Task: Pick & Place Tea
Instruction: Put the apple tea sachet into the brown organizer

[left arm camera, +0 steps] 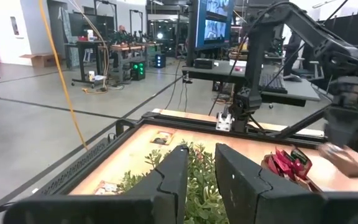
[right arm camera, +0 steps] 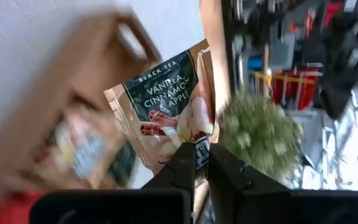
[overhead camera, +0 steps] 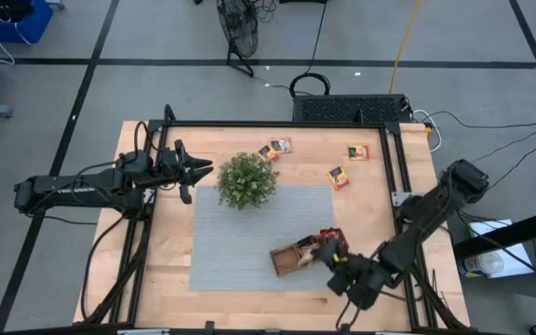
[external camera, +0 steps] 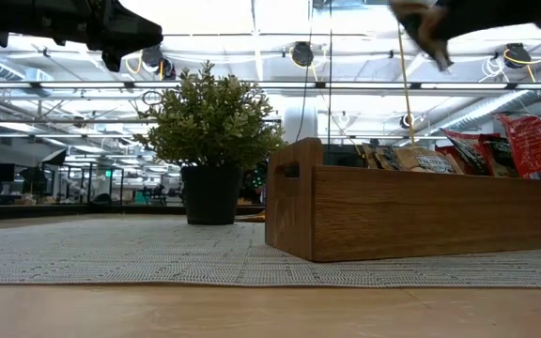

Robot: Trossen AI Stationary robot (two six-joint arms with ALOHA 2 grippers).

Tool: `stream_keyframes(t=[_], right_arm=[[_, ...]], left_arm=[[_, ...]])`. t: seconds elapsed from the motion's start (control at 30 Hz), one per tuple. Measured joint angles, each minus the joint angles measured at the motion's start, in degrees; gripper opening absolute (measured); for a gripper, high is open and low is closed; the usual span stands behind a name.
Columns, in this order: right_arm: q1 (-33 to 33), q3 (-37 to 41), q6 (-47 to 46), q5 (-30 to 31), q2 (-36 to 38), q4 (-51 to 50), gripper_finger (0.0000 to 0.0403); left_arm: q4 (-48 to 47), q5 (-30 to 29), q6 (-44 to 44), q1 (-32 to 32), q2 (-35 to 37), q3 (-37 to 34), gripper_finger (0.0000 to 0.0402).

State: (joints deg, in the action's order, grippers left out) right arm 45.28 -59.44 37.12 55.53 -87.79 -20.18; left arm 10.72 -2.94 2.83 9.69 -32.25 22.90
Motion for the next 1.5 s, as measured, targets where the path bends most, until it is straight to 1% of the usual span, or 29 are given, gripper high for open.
stream_keyframes(t=[0.07, 0.13, 0.27, 0.37, 0.6, 0.67, 0.8, 0.83, 1.03, 1.17, 1.23, 1.27, 1.4, 1.5], right_arm=[[1.6, -0.1, 2.1, 0.0, -1.5, 2.9, 0.0014], [2.4, -0.1, 4.0, 0.3, -3.1, 3.2, 0.0014], [2.9, -0.1, 7.0, 6.0, -5.9, 1.5, 0.0014], [2.6, -0.1, 7.4, 7.9, -7.6, -1.1, 0.0014], [3.2, -0.1, 5.0, 7.1, -8.8, -3.2, 0.0013], [3.3, -0.1, 4.1, 5.6, -8.8, -3.8, 0.0013], [3.2, -0.1, -0.5, 0.5, -8.7, -6.7, 0.0013], [3.1, 0.3, -0.9, 0.1, -8.7, -6.7, 0.0013], [2.7, 2.4, 0.6, 2.0, -8.7, -6.6, 0.0013], [2.7, 3.0, 4.1, 5.9, -8.7, -3.5, 0.0013], [2.7, 3.0, 5.4, 6.7, -8.7, -2.3, 0.0013], [2.7, 3.0, 5.6, 6.7, -8.7, -2.1, 0.0013], [2.7, 3.4, 5.6, 2.8, -8.7, -2.3, 0.0013], [2.7, 4.7, 5.4, 1.2, -8.7, -2.3, 0.0013]], left_arm=[[0.0, 0.0, 0.0, 0.0, 0.0, 0.0, 0.0088], [0.0, 0.0, 0.0, 0.0, 0.0, 0.0, 0.0088], [0.0, 0.0, 0.0, 0.0, 0.0, 0.0, 0.0088], [0.0, 0.0, 0.0, 0.0, 0.0, 0.0, 0.0088], [0.0, 0.0, 0.0, 0.0, 0.0, 0.0, 0.0088], [0.0, 0.0, 0.0, 0.0, 0.0, 0.0, 0.0088], [0.0, 0.0, 0.0, 0.0, 0.0, 0.0, 0.0088], [0.0, 0.0, 0.0, 0.0, 0.0, 0.0, 0.0088], [0.0, 0.0, 0.0, 0.0, 0.0, 0.0, 0.0088], [0.0, 0.0, 0.0, 0.0, 0.0, 0.0, 0.0088], [0.0, 0.0, 0.0, 0.0, 0.0, 0.0, 0.0088], [0.0, 0.0, 0.0, 0.0, 0.0, 0.0, 0.0088], [0.0, 0.0, 0.0, 0.0, 0.0, 0.0, 0.0088], [0.0, 0.0, 0.0, 0.0, 0.0, 0.0, 0.0088]])
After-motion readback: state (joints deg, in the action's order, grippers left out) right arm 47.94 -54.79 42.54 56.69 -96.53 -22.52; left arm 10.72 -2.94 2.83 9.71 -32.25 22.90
